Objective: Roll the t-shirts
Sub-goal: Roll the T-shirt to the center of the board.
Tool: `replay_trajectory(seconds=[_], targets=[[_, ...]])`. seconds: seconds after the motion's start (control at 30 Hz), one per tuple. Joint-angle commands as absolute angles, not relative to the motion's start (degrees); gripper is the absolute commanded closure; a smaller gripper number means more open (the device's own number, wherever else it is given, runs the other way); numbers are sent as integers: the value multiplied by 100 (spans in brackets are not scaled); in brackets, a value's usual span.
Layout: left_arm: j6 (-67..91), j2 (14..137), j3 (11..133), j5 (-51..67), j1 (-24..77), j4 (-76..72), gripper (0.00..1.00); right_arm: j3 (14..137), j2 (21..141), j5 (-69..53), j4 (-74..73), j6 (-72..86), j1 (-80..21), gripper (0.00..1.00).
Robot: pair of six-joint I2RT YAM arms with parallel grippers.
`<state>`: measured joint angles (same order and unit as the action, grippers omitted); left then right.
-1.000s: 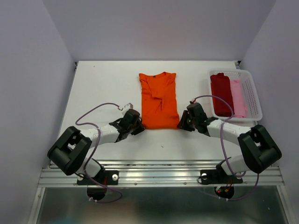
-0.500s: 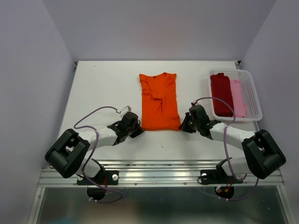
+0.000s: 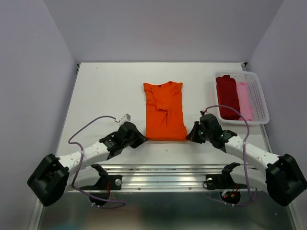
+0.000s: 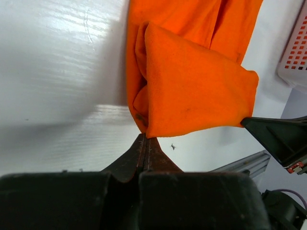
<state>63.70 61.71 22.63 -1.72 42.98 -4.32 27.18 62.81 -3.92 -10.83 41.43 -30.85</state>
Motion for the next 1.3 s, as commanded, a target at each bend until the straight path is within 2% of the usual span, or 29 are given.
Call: replay_trajectory(seconds=[0.0, 0.4, 1.03, 1.27], targets=[[6592, 5749, 2320, -316, 4412, 17, 100, 2812, 5959, -378, -1581, 4131, -3138, 99], [6495, 5739, 3172, -826, 4412, 949, 100, 3419, 6143, -71, -1758, 3946, -3138, 99], [6425, 6345, 3831, -844, 4105, 931, 100, 3981, 6636, 114, -1767, 3753, -3138, 97], [6381, 6205, 3437, -537, 4104, 1002, 100, 3745, 6478, -237, -1758, 3805, -3138, 98]])
